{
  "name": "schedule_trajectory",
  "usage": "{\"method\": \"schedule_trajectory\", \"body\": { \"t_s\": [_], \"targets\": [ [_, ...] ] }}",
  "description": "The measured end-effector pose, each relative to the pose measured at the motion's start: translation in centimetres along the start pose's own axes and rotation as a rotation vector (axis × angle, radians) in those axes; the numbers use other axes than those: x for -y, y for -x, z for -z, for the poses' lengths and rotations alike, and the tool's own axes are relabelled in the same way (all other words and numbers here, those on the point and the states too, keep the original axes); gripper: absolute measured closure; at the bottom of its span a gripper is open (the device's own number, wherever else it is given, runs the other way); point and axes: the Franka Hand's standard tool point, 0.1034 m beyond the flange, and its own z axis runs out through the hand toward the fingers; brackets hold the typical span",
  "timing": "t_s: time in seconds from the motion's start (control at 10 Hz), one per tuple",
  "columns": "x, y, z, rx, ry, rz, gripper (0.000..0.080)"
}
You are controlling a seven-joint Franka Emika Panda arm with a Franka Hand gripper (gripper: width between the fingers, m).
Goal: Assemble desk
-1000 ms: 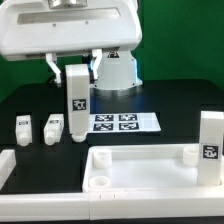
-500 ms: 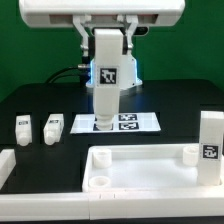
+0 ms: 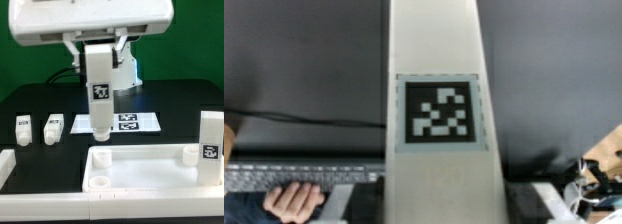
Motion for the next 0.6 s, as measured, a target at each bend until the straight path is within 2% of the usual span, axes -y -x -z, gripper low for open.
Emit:
{"method": "schedule_trajectory", "body": {
  "t_s": [0.1,0.2,0.3,0.5,0.6],
  "targets": [
    [-0.8,0.9,-0.5,0.011,0.004,-0.004,0.0514],
    [-0.5,1.1,-0.8,0.010,0.008,-0.017,0.0514],
    [0.3,0.5,-0.8,0.000,0.018,-0.026,0.0514],
    [-0.1,0.7,-1.0,0.005,0.022,-0.029,0.0514],
    [-0.4,1.0,-1.1,-0.007,0.047,-0.011,0.0514]
  ]
}}
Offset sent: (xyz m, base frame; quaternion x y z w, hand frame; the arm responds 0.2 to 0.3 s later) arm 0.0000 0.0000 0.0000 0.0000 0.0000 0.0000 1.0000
